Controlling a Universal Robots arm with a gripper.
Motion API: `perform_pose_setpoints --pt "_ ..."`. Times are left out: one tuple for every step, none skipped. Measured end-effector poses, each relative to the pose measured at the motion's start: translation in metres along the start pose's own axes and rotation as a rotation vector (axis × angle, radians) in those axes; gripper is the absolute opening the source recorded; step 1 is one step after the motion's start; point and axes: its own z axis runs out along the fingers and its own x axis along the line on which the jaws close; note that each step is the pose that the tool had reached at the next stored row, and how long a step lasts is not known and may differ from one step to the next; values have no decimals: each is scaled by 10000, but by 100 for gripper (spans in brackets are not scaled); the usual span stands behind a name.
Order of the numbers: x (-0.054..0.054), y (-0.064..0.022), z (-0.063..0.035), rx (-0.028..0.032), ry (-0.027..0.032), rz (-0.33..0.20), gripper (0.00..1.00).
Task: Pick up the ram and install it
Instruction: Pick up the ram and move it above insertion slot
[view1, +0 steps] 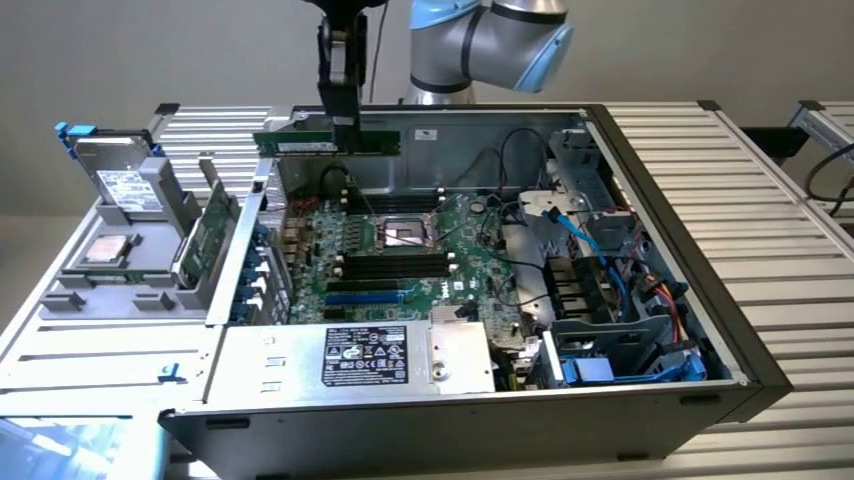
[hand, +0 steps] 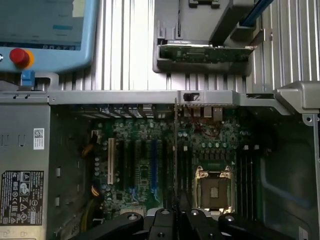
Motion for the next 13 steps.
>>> perform_pose_setpoints --pt "-25 -28 3 1 0 0 14" --pt "-53 -52 6 1 -1 -1 14" --pt "-82 -74 9 0 0 -1 14" --pt "-110 -94 13 0 0 0 14" --pt "-134 -116 18 0 0 0 14" --pt "-156 -137 22 1 -1 -1 14" --pt "-175 -161 27 1 -1 -1 14" --pt "-192 -186 31 1 -1 -1 14" --pt "-209 -212 35 1 -1 0 14" --pt "-224 -239 39 0 0 0 14" --pt "-236 -267 43 0 0 1 14" --pt "-244 -297 47 1 -1 2 14" --pt "-253 -320 51 1 -2 8 14"
